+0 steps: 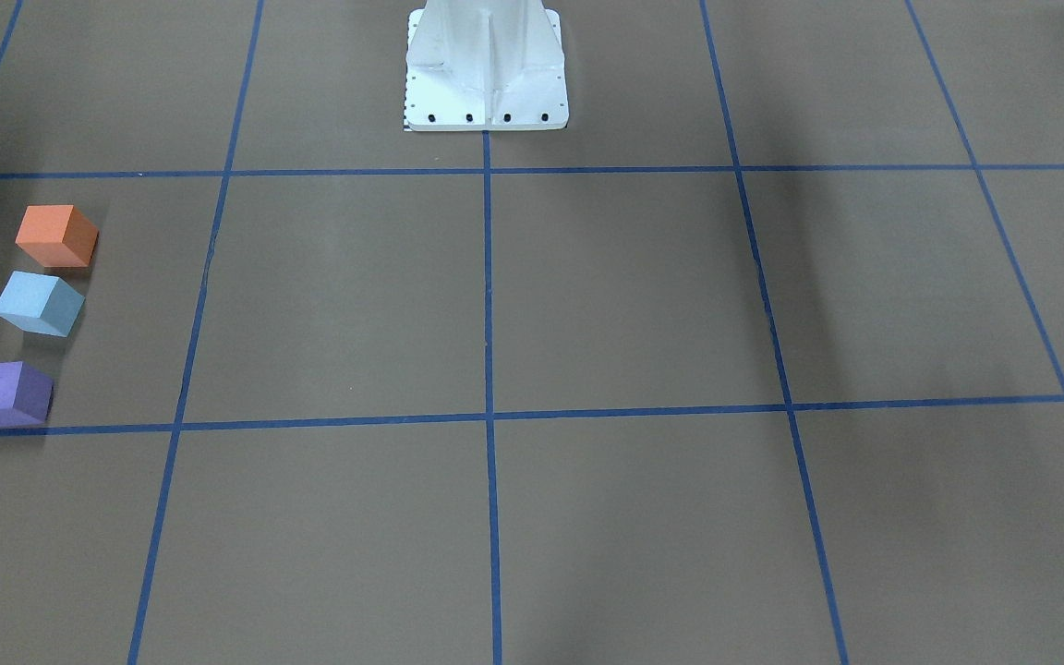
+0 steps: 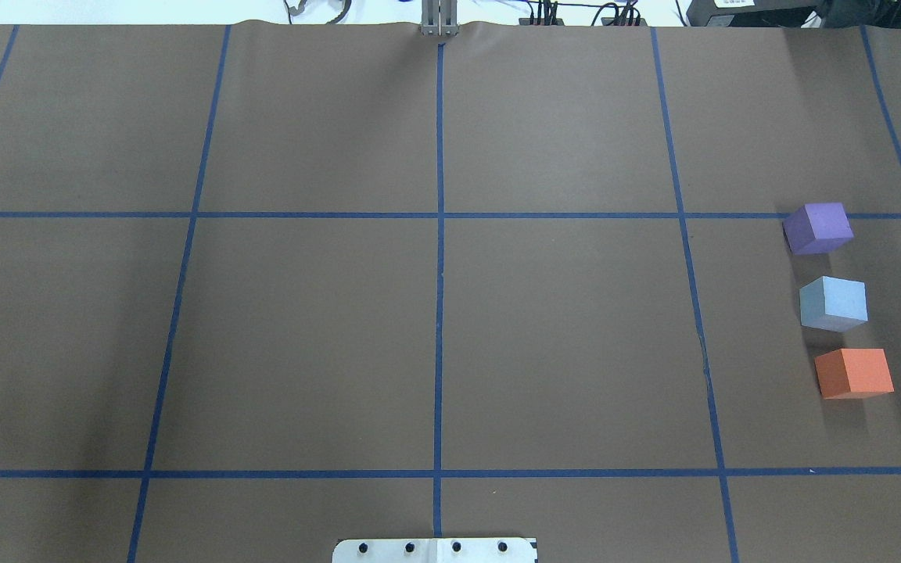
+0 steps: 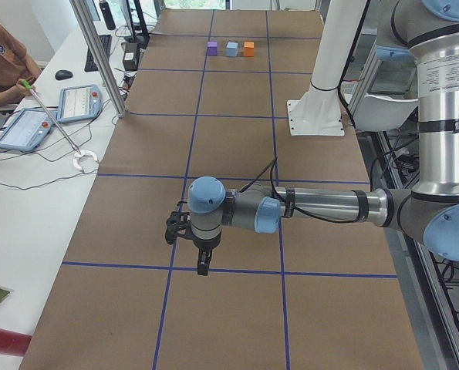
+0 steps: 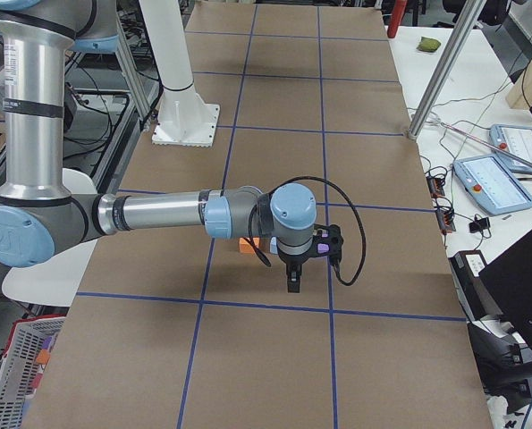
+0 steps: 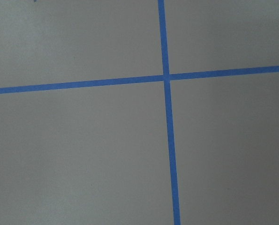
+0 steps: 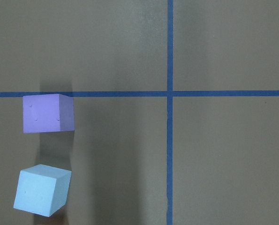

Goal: Place blue block between orange and purple blocks

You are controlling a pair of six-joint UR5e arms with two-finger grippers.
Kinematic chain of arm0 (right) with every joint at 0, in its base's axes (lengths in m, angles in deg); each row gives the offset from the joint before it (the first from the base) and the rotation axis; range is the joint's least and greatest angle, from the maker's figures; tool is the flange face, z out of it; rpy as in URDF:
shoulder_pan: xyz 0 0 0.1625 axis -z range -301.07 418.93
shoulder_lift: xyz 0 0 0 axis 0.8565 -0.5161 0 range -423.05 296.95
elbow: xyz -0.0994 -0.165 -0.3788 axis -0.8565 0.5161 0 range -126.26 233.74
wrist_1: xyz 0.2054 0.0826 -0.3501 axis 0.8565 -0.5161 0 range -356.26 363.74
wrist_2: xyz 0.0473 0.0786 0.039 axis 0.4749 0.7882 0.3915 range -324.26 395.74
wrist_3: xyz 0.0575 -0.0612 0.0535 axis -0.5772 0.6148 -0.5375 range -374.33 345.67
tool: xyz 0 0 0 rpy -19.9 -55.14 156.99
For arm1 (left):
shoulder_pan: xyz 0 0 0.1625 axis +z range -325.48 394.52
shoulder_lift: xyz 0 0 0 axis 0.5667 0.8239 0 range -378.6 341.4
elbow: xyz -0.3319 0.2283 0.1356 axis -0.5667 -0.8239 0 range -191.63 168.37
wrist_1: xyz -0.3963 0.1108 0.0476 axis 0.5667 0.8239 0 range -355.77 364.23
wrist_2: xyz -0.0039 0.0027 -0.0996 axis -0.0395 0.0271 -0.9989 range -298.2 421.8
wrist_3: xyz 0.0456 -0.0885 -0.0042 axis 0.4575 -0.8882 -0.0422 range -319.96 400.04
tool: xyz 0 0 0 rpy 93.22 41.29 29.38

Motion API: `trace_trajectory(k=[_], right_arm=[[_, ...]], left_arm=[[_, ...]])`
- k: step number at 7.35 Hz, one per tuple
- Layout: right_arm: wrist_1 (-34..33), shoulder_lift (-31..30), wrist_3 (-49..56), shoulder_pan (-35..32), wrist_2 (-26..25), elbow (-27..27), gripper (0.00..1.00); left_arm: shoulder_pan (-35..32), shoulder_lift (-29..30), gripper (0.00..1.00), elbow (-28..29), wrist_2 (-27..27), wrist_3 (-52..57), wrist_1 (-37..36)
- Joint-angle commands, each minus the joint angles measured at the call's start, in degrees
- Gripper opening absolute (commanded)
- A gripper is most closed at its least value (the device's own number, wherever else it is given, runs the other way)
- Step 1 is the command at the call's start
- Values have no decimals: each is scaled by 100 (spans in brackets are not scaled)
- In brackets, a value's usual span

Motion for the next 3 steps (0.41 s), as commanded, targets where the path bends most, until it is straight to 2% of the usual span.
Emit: trace_trajectory(k=[1,3], right_arm=[[3,0,0,0,0,0,100],[3,0,0,0,0,-17,100]], left_arm=[[-8,-6,100,-4,-22,0,4],[-8,-6,100,-4,-31,0,4]])
